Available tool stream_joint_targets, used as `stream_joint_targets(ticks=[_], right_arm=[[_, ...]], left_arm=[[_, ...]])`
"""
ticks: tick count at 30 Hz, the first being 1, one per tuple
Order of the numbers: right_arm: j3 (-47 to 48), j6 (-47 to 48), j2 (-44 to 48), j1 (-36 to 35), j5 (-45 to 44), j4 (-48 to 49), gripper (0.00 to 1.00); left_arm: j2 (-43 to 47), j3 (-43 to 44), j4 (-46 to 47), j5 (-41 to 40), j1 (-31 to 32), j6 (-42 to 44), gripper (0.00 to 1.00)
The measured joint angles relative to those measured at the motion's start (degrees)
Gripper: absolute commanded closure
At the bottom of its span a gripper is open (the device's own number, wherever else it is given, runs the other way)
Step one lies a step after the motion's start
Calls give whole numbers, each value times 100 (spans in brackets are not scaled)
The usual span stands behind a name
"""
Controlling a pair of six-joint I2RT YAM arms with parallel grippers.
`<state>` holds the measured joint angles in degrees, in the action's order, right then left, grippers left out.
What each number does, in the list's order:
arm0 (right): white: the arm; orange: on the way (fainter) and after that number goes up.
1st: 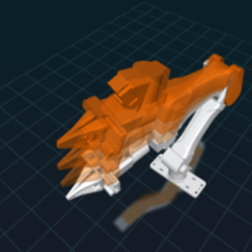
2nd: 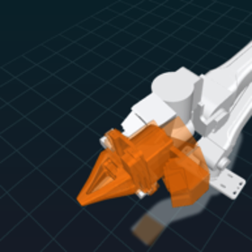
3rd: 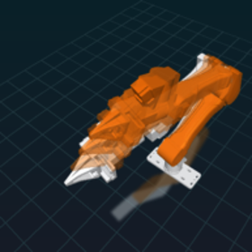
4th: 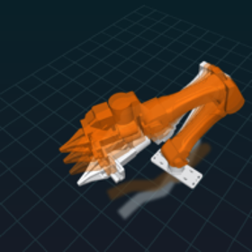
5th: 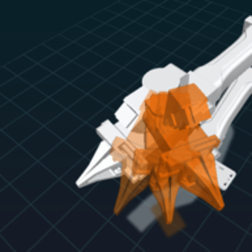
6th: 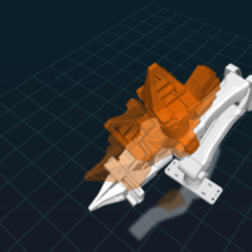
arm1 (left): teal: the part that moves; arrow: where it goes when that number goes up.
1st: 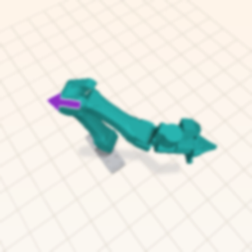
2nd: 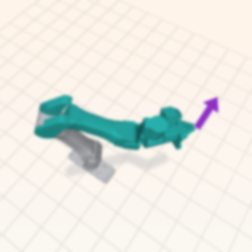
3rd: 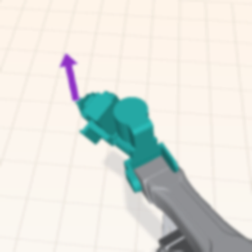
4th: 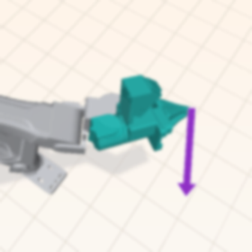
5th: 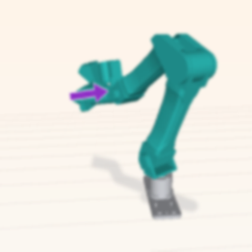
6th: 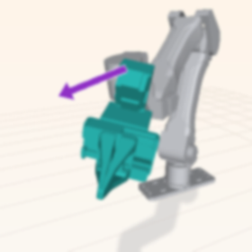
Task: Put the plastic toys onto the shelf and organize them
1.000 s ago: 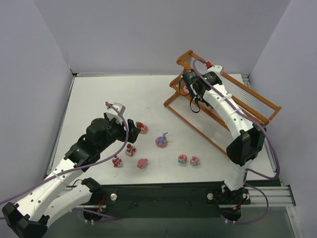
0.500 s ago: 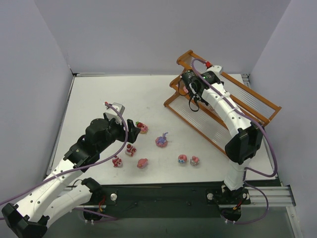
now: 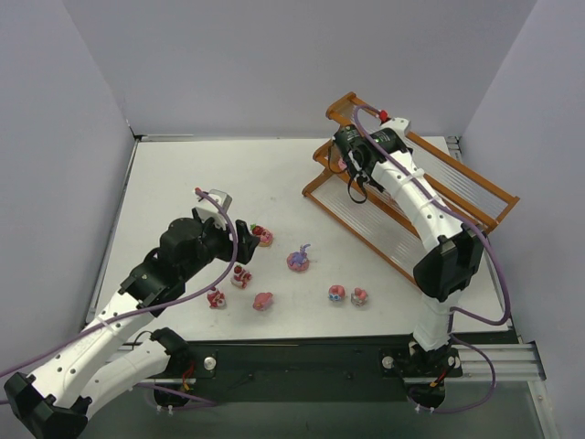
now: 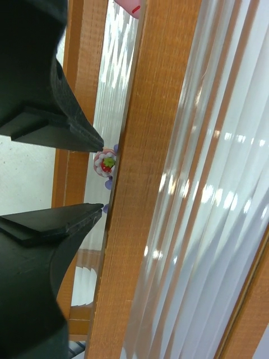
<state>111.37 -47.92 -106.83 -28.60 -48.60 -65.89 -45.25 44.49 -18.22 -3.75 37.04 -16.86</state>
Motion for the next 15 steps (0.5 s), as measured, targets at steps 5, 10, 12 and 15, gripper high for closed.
stream_joint_targets(ticks=[5, 10, 12, 15], right_arm=[[28, 129, 2, -101, 83, 11, 46], [-9, 455, 155, -507, 450, 184, 34], [-249, 767, 409, -758, 726, 455, 34], [-1084, 1613, 1071, -1051, 1755, 1355, 33]], left_arm=[[-52, 0, 0, 0, -2, 0, 10], [-96, 0, 2, 0, -2, 9, 9], [-107, 0, 2, 0, -2, 22, 9], [-109, 0, 2, -2, -2, 57, 9]])
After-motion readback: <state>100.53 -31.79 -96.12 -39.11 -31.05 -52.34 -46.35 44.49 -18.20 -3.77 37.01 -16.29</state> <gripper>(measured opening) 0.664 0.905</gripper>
